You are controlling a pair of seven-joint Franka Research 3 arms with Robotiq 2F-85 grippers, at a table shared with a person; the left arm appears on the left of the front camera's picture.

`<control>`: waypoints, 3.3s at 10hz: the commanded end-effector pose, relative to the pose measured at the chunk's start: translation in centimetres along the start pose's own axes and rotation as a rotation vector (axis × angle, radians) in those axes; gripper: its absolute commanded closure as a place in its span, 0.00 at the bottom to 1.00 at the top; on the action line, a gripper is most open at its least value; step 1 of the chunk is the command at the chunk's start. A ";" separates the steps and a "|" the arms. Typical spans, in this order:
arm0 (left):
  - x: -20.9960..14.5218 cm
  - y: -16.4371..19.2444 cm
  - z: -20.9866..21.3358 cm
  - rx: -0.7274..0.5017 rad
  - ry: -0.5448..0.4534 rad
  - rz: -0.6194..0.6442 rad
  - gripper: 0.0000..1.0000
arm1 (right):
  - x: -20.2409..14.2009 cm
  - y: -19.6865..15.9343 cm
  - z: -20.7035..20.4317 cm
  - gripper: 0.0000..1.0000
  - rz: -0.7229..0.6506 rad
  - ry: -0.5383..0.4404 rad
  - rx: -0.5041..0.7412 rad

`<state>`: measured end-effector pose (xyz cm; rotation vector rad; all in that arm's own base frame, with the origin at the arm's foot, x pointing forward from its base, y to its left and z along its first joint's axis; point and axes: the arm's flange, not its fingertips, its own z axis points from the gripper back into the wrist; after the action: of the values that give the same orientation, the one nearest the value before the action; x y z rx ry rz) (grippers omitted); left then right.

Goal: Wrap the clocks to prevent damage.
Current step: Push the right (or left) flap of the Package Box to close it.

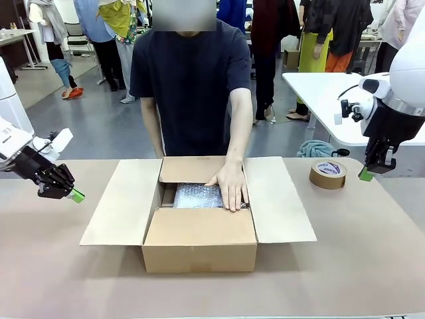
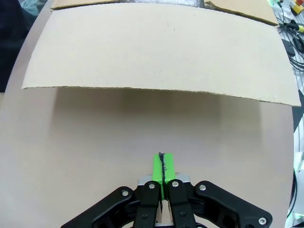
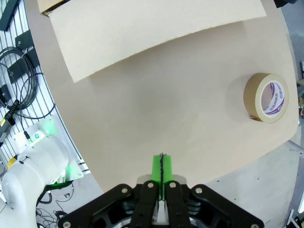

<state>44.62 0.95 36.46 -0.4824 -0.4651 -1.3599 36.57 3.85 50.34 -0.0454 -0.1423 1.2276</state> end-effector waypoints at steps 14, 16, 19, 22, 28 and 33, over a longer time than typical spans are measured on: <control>-2.3 0.1 -6.7 -0.031 -0.398 -0.104 1.00 | 0.0 0.0 -0.1 0.99 0.003 -0.007 0.006; -2.8 0.8 -8.1 -0.106 -0.489 -0.038 1.00 | 0.0 0.0 -0.1 0.99 0.003 -0.007 0.006; -2.8 1.7 -10.4 -0.202 -0.614 0.008 1.00 | 0.0 0.0 -0.1 0.99 0.003 -0.007 0.006; -1.0 1.6 -10.8 -0.200 -0.779 -0.072 1.00 | 0.0 0.0 -0.1 0.99 0.003 -0.007 0.006; 3.5 0.1 -11.4 -0.220 -0.857 -0.172 1.00 | 0.0 0.0 -0.1 0.99 0.003 -0.007 0.006; 7.1 -0.1 -14.4 -0.216 -0.824 -0.190 1.00 | 0.0 0.0 -0.1 0.99 0.003 -0.007 0.006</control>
<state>46.09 -12.31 29.10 -1.2603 -1.0175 -1.3518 36.57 3.87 50.34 -0.0458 -0.1422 1.2278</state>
